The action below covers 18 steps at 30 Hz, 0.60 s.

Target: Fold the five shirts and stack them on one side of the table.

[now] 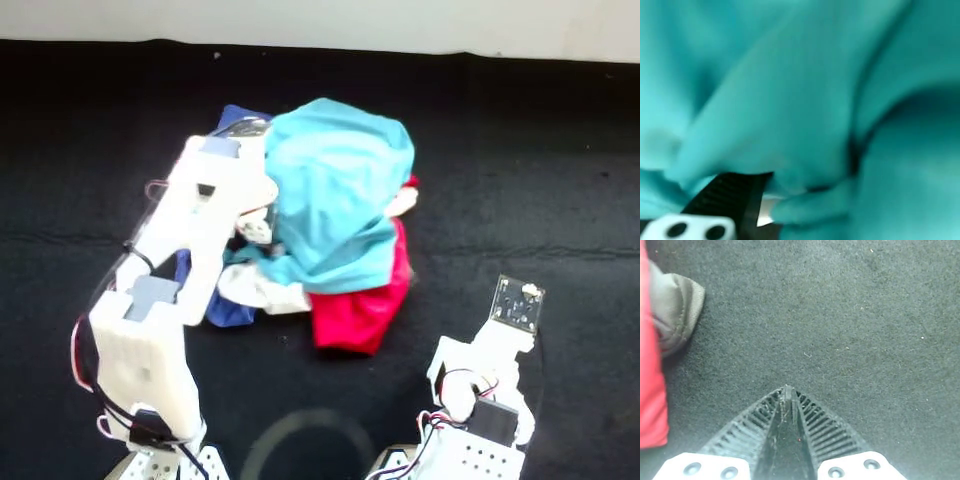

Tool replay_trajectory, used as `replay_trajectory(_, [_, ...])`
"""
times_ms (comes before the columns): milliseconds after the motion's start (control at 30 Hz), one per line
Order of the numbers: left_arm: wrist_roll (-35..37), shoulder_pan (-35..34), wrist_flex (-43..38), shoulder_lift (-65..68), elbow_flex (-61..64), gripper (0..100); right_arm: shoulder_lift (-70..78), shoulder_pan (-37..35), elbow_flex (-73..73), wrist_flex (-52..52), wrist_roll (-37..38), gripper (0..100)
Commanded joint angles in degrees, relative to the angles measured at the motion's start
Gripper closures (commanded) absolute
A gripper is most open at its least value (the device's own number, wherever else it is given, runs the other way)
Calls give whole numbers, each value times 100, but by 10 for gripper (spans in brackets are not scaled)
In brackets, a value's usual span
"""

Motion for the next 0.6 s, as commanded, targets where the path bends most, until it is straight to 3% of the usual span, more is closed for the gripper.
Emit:
replay_trajectory(0, [-97, -1156, 281, 101, -295, 991, 57, -13, 690, -110, -18, 991])
replay_trajectory(333, [-97, -3732, 1767, 101, -3169, 991, 57, -13, 690, -110, -18, 991])
replay_trajectory(567, [-97, -5314, 1952, 110, -4980, 991, 57, -31, 690, -110, -18, 991])
